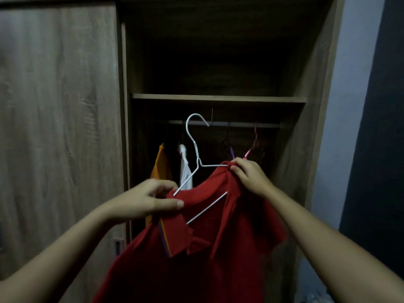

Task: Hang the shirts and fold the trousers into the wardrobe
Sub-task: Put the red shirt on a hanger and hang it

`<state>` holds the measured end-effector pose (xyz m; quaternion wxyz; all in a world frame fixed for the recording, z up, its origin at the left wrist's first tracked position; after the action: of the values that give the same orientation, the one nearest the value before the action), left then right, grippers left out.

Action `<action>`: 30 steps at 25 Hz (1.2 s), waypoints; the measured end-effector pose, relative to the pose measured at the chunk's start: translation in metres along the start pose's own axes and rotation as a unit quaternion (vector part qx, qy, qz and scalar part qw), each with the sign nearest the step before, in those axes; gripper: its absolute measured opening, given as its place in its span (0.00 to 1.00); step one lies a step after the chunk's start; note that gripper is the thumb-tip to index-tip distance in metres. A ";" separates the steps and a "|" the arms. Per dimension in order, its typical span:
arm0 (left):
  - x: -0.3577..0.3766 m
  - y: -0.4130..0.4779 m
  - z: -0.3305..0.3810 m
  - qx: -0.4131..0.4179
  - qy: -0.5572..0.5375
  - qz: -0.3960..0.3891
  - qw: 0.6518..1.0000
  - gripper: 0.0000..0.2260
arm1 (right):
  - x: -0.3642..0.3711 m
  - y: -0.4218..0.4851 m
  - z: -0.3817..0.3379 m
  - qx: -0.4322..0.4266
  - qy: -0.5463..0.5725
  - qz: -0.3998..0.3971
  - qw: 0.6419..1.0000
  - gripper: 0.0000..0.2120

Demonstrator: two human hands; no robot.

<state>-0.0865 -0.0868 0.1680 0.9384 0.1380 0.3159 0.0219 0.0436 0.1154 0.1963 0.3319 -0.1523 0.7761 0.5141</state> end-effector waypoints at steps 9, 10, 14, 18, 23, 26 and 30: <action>0.008 0.032 0.015 -0.061 0.086 0.327 0.939 0.09 | 0.035 0.028 0.016 0.041 -0.157 -0.041 0.986 0.23; 0.009 0.040 0.013 -0.067 0.096 0.345 0.931 0.09 | 0.039 0.031 0.019 0.042 -0.171 -0.035 0.984 0.23; 0.008 0.084 -0.007 -0.069 0.097 0.371 0.921 0.10 | 0.057 0.046 0.040 0.045 -0.231 -0.036 0.971 0.25; -0.002 0.141 -0.036 -0.077 0.074 0.372 0.922 0.11 | 0.066 0.062 0.061 0.064 -0.306 -0.025 0.950 0.29; -0.038 0.234 -0.079 -0.102 0.060 0.401 0.909 0.11 | 0.074 0.085 0.091 0.142 -0.348 -0.067 0.924 0.32; -0.056 0.273 -0.092 -0.118 0.078 0.397 0.907 0.12 | 0.078 0.083 0.099 0.163 -0.333 -0.079 0.925 0.31; -0.066 0.313 -0.109 -0.152 0.079 0.382 0.908 0.09 | 0.079 0.083 0.102 0.132 -0.324 -0.038 0.936 0.29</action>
<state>-0.1904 0.2327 0.2089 0.8402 0.1021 0.3048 0.4368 -0.0259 0.2507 0.1756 0.6018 0.0385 0.6808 0.4159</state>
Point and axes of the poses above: each hand's wrist, its own y-axis towards the middle knuckle, its own x-axis out of the palm, z = x × y, the point moved 9 cm from there along y, towards the middle knuckle, and after that the axes turned 2 degrees about z, right-handed, at the moved point
